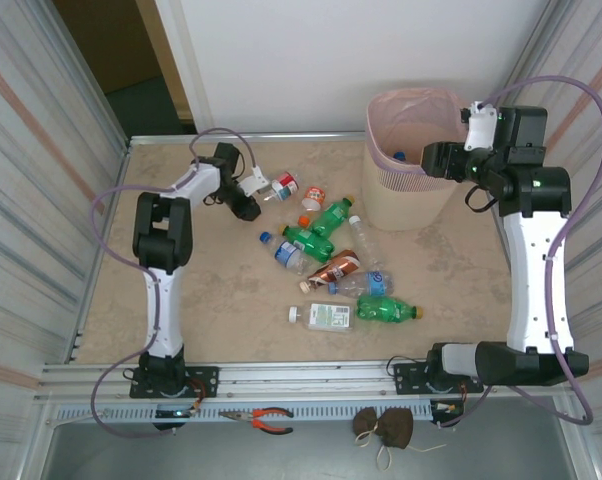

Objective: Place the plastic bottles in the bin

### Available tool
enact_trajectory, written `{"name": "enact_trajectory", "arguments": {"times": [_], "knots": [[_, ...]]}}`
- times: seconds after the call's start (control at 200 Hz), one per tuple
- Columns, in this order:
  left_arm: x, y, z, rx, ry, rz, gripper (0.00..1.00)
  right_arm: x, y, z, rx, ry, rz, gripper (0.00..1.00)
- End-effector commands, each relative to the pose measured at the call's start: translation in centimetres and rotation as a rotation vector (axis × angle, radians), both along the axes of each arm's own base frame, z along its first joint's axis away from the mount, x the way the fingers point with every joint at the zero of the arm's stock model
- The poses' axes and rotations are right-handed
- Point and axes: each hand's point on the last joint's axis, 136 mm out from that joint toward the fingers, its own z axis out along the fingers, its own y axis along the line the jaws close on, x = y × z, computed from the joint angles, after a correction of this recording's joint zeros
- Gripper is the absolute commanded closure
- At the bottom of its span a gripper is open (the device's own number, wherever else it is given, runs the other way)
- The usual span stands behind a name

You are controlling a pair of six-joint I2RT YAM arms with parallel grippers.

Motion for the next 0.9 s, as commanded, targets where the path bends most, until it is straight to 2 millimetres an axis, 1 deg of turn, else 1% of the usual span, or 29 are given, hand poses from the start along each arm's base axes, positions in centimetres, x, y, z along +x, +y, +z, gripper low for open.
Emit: {"name": "enact_trajectory", "arguments": {"times": [0.0,0.03,0.05,0.06,0.075,0.175,0.266,0.411,0.561,0.651,0.787,0.892], "knots": [[0.1,-0.8,5.9,-0.137,-0.064,0.052,0.76,-0.8,1.2,1.4,0.063,-0.055,0.027,0.32],[0.0,-1.1,6.8,-0.171,-0.071,0.064,0.76,-0.9,1.4,1.6,0.077,-0.063,0.034,0.32],[-0.1,-1.2,6.9,-0.192,-0.063,0.071,0.76,-1.0,1.6,1.7,0.087,-0.07,0.039,0.32],[-0.1,-1.3,8.0,-0.207,-0.081,0.072,0.76,-1.0,1.7,1.8,0.091,-0.074,0.043,0.32],[-0.2,-1.4,8.6,-0.223,-0.089,0.076,0.76,-1.1,1.9,1.8,0.098,-0.076,0.049,0.32],[-1.0,-2.4,11.3,-0.313,-0.105,0.091,0.77,-1.4,3.1,2.5,0.154,-0.106,0.079,0.33],[-1.8,-3.0,13.8,-0.395,-0.126,0.101,0.77,-1.8,4.9,3.2,0.21,-0.146,0.142,0.33],[-3.7,-4.4,18.1,-0.551,-0.151,0.091,0.79,-2.6,7.9,4.6,0.314,-0.226,0.248,0.33],[-6.7,-5.8,23.2,-0.728,-0.193,0.031,0.8,-3.6,10.7,6.0,0.39,-0.294,0.348,0.33],[-8.8,-6.6,25.8,-0.811,-0.222,-0.022,0.8,-4.5,12.6,6.9,0.419,-0.331,0.42,0.33],[-12.2,-8.0,28.6,-0.887,-0.249,-0.106,0.81,-6.0,15.2,8.5,0.453,-0.393,0.53,0.32],[-14.8,-9.3,30.2,-0.928,-0.267,-0.171,0.81,-6.8,16.8,9.6,0.479,-0.427,0.596,0.31]]}}
